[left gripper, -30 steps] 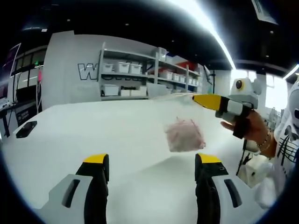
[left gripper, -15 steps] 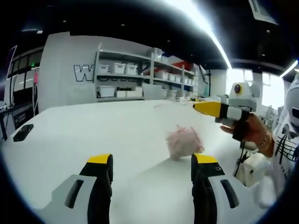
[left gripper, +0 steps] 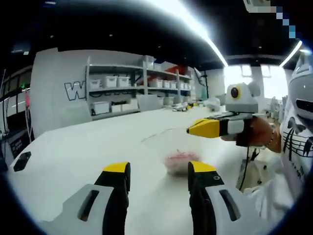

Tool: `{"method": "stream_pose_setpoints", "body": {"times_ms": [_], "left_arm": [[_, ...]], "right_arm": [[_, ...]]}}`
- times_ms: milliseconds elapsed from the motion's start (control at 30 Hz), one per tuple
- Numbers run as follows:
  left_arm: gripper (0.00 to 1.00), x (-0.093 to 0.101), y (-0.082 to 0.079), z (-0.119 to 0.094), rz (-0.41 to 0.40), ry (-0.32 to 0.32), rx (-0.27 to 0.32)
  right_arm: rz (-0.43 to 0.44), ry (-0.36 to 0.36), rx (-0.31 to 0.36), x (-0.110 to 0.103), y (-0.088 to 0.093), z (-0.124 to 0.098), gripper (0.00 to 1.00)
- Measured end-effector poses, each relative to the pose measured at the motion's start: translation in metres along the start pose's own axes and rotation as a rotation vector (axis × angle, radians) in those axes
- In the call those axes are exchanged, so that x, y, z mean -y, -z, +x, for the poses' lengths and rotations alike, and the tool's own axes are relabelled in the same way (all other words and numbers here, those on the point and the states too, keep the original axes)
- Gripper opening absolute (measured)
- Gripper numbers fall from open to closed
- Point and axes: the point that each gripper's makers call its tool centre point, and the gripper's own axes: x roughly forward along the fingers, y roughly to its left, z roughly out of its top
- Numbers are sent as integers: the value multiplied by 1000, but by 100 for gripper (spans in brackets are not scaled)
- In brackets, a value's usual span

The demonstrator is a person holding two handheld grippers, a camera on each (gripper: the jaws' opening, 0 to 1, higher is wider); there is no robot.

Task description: Open the resealable bag by pulling the two sides of the seal apart until the entire bag opening is separated and visibly accessible.

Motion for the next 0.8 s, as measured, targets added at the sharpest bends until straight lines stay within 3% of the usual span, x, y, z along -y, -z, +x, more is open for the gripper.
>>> {"method": "stream_pose_setpoints", "body": {"times_ms": [267,467,633,800], "left_arm": [[29,11,-8,-10,89,40,65],[23,-4,0,-22,271,-48,11],[16,7,8,-20,451,-19,-38],[16,16,7,-16,513,-18,-28]], "right_arm": [[-4,-71,-69,-24,18,11,0],[-8,-101,-85,-32,24,12,0],[7,-114,-97,-36,30,12,0],[29,-120,-98,-37,32,11,0]]}}
